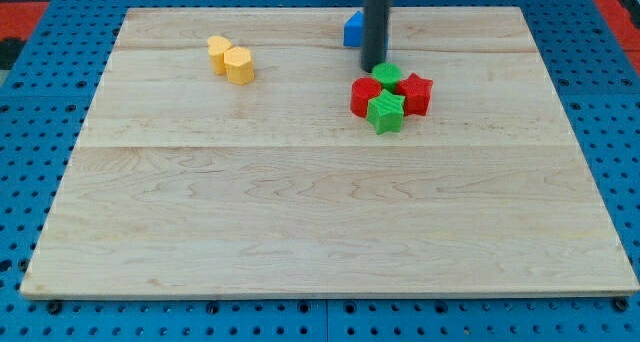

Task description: Form a diagonal line with the blue cubegreen circle and the red star

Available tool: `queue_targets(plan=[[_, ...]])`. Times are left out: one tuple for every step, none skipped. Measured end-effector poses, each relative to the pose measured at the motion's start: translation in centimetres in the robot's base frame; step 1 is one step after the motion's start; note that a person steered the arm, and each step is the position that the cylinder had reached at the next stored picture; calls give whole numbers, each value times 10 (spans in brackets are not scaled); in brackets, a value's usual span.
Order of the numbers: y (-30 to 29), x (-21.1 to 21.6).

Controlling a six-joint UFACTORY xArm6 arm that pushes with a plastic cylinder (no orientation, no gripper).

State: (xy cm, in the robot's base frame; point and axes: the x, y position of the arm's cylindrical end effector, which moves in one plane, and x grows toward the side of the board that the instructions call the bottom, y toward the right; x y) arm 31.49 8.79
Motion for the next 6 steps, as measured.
queue_targets(plan=[[13,0],[13,0],[32,3],[52,8],[52,23],[47,70]])
